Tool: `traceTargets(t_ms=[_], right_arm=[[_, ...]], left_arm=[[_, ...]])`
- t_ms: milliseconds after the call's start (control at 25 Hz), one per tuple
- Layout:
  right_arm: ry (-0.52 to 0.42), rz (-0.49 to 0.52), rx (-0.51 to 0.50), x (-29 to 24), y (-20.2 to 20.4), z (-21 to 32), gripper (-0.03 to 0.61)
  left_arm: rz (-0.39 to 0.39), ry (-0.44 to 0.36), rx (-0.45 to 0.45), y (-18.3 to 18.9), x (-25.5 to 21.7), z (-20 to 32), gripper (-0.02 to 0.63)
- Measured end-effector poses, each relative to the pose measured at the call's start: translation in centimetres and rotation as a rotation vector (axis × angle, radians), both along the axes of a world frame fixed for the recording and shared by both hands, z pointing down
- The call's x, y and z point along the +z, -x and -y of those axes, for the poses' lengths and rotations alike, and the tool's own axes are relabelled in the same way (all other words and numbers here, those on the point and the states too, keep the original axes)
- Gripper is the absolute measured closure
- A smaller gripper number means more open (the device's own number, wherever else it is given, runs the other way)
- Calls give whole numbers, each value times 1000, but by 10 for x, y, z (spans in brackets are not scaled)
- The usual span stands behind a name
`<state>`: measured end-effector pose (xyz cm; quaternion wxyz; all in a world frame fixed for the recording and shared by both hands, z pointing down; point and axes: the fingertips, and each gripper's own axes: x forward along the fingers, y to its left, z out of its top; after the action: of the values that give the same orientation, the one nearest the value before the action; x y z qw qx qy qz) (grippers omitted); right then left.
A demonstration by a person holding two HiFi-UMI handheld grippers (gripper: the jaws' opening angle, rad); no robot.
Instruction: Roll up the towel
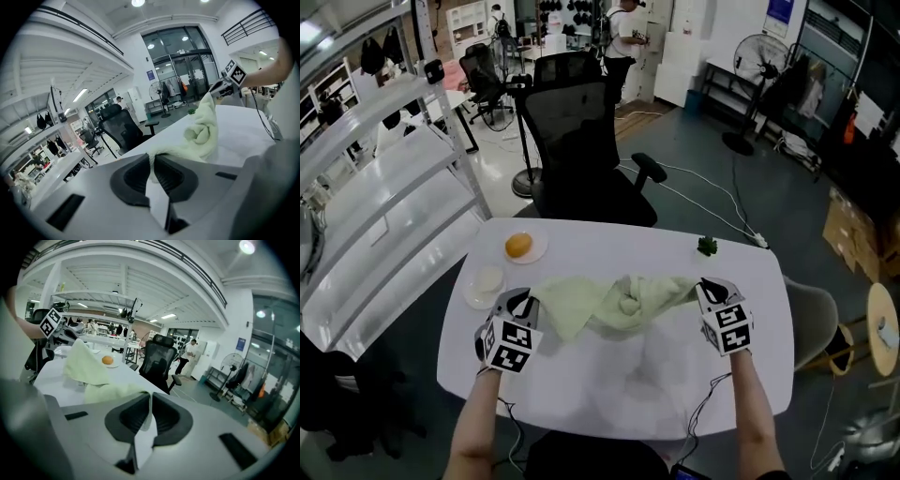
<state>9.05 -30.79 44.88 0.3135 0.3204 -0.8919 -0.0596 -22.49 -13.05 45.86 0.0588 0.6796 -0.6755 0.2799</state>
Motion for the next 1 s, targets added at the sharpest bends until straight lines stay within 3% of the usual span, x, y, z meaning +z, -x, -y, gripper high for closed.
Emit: traceTargets(t_ms=[240, 560, 840, 1000], right_arm=[[-63, 15, 122, -33, -50, -1, 552], [-118, -6, 317, -57, -146, 3, 552], [-214, -97, 362, -95, -179, 14, 552], [-269, -120, 384, -122, -185, 36, 552]], left_arm=[[-80, -41, -71, 36, -17, -32, 575], [-184, 1, -131, 68, -7, -63, 575], [-442, 17, -136, 70, 0, -55, 575], [-518, -13, -115, 57, -5, -33, 575]])
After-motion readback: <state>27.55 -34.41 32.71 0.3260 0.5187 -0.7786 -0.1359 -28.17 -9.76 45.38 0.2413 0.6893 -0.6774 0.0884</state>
